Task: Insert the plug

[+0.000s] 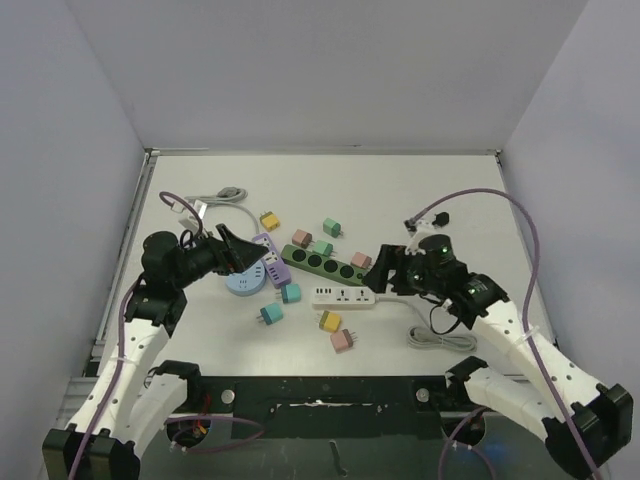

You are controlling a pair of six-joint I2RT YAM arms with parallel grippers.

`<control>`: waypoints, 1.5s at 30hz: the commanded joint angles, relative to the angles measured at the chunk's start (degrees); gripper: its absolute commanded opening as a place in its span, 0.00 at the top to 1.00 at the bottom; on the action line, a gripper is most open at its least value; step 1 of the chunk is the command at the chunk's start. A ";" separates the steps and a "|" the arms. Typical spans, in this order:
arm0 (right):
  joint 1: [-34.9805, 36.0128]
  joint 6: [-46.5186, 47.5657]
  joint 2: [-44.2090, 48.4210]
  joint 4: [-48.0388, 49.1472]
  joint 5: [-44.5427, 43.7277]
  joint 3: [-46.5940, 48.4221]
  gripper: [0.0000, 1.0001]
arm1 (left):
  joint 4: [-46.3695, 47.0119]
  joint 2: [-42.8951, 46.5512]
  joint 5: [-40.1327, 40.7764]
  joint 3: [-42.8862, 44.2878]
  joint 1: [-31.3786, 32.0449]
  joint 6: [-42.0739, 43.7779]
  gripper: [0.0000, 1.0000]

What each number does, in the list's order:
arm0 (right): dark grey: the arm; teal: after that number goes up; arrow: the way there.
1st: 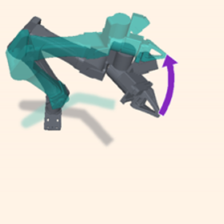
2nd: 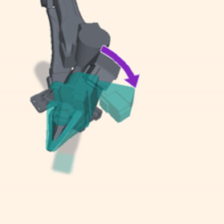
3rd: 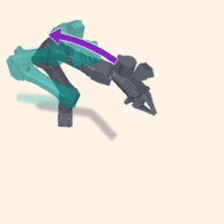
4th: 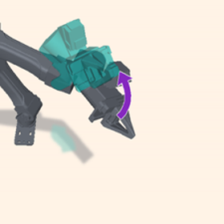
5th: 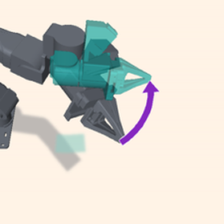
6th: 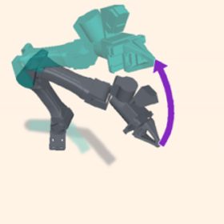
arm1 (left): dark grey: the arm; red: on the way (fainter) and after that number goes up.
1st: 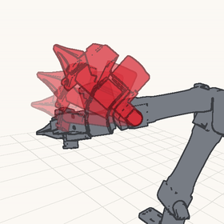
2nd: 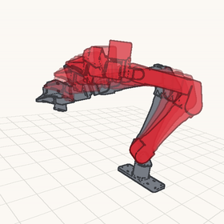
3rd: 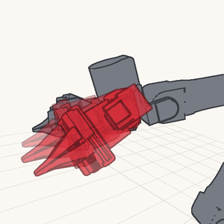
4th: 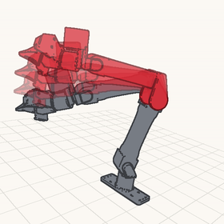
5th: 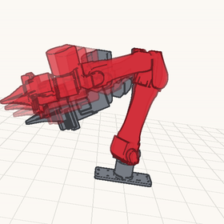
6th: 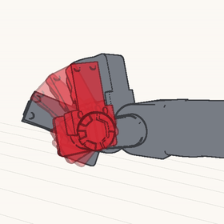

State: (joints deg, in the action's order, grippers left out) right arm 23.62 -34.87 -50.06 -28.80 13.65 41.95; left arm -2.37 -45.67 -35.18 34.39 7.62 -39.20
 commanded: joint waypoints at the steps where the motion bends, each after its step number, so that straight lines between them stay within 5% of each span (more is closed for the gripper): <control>1: 15.67 -6.67 -6.19 1.24 -19.85 1.71 0.23 | 4.53 -1.78 3.49 1.55 2.92 0.30 0.25; 7: 33.29 -10.11 -20.41 -4.19 -29.90 5.22 0.22 | 4.77 -2.71 7.49 1.31 3.70 0.32 0.26; 16: 43.13 -8.72 -32.15 -4.75 -29.16 8.10 0.25 | 4.34 -2.65 11.02 0.39 3.98 0.56 0.26; 31: 42.86 -7.62 -36.91 -0.84 -28.95 8.03 0.57 | 3.78 -3.20 12.45 -0.45 3.98 0.60 0.27; 36: 40.77 -7.05 -34.05 0.72 -26.39 6.73 0.58 | 4.53 -3.28 12.47 -0.88 4.04 0.02 0.29; 40: 36.20 -4.75 -28.15 4.39 -18.81 4.90 0.57 | 7.86 -3.60 11.23 -1.27 5.65 0.06 0.29; 45: 21.72 -2.83 -18.54 13.77 2.02 1.06 0.54 | 14.61 -5.68 12.38 -0.99 11.28 1.62 0.29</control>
State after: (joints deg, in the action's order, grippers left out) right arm 54.50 -39.72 -76.29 -25.61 -0.49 44.45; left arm 2.57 -50.02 -23.09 32.58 15.00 -39.35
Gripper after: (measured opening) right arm 0.477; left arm 0.715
